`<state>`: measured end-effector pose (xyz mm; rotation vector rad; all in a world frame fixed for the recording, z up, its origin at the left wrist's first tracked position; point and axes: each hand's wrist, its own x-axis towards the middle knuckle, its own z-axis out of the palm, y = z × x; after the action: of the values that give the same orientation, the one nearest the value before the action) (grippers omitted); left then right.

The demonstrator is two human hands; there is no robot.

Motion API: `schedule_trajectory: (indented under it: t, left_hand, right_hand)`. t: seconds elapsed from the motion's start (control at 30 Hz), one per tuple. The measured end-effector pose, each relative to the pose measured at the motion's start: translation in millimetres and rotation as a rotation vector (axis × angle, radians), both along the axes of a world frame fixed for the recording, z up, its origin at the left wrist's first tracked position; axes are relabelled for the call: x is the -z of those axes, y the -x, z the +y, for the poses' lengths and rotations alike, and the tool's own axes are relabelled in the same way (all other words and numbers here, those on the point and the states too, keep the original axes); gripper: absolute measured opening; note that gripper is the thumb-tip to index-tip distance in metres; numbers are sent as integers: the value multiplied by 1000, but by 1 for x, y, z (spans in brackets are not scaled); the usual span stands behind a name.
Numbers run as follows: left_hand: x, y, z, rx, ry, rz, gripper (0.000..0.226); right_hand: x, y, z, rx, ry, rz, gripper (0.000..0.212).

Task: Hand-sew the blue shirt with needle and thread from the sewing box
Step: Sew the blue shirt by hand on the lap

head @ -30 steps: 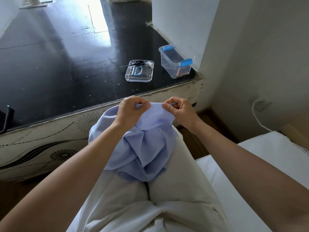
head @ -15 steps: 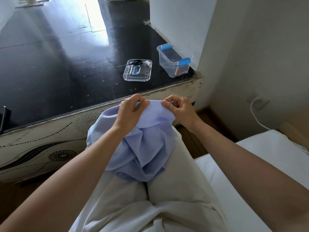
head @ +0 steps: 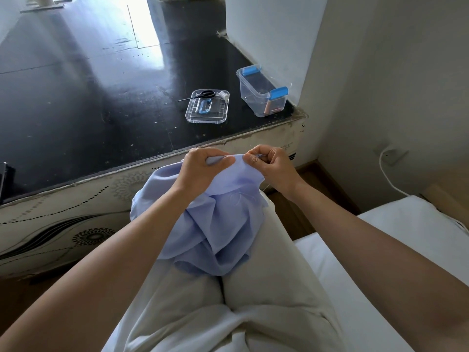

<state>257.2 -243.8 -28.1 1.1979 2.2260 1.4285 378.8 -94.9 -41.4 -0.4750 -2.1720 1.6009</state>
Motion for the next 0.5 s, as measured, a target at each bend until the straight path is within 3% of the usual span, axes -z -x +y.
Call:
schedule_trajectory:
  t: [0.17, 0.37, 0.5]
  left_hand:
    - [-5, -4, 2, -37, -26, -73, 14]
    - [-11, -10, 2, -30, 11, -148, 11]
    - [-11, -10, 1, -74, 22, -189, 12]
  right_hand:
    - [0, -1, 0, -12, -4, -16, 18]
    - [-3, -3, 1, 5, 3, -34, 6]
    - [-7, -7, 3, 42, 57, -52, 23]
